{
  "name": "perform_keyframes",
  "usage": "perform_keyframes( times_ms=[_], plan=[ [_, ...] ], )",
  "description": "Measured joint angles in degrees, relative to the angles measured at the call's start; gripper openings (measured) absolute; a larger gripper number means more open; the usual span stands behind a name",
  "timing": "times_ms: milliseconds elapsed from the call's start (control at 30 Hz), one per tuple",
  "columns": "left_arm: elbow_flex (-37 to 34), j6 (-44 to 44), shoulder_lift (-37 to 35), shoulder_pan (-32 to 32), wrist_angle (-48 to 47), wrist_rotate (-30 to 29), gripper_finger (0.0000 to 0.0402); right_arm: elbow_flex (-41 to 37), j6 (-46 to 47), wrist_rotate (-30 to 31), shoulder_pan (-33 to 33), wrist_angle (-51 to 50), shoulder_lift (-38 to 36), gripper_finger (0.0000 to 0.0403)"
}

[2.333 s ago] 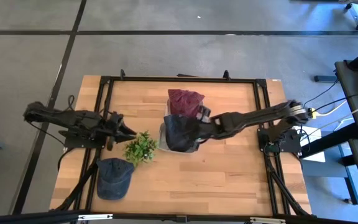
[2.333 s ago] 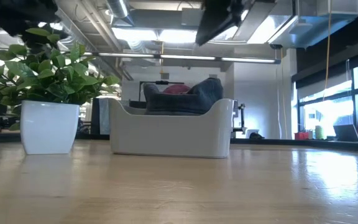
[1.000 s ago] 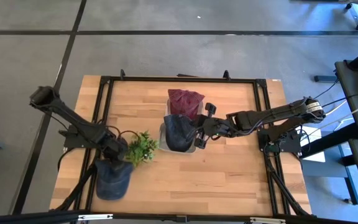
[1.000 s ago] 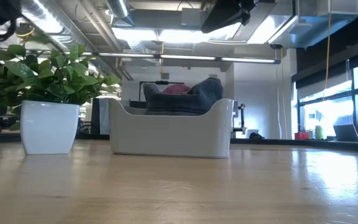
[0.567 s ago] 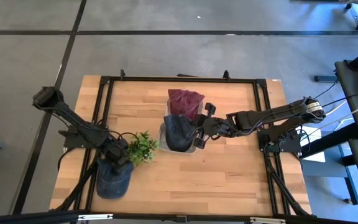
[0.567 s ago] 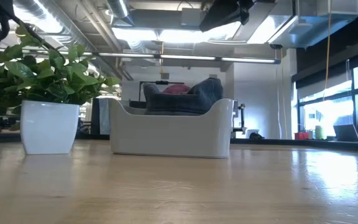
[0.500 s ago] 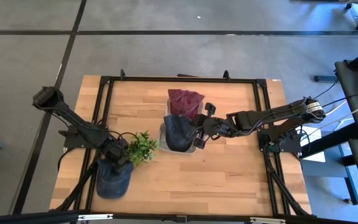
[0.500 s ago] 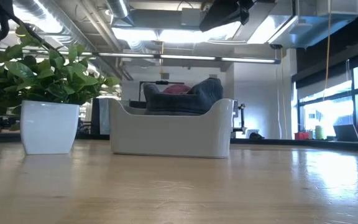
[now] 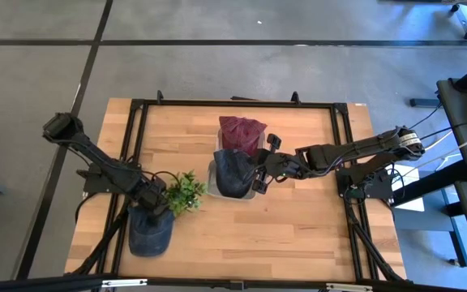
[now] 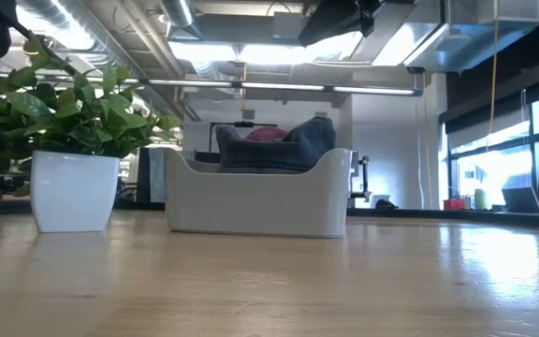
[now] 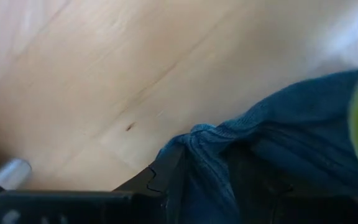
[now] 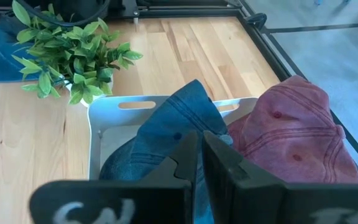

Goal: Pick & Place hat
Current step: Put the blue cap into the gray bin

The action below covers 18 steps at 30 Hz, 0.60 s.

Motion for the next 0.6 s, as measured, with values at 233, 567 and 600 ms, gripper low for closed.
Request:
perform_keyframes(
  times_ms=[233,567,600],
  plan=[
    [0.0,2.8,0.0,-2.3,-0.3,-1.6,0.0061,0.0,-0.2,0.0,0.0,0.0,0.0,0.0026],
    [4.9,-1.5,-2.1,-4.0,-8.5,-2.0,0.0006,0.0,-0.3,0.0,0.0,-0.2,0.0,0.0026],
    [6.5,-1.6,-2.6,-4.2,-9.8,-1.9,0.0006,0.0,-0.4,0.0,0.0,-0.3,0.0,0.0026]
  ],
)
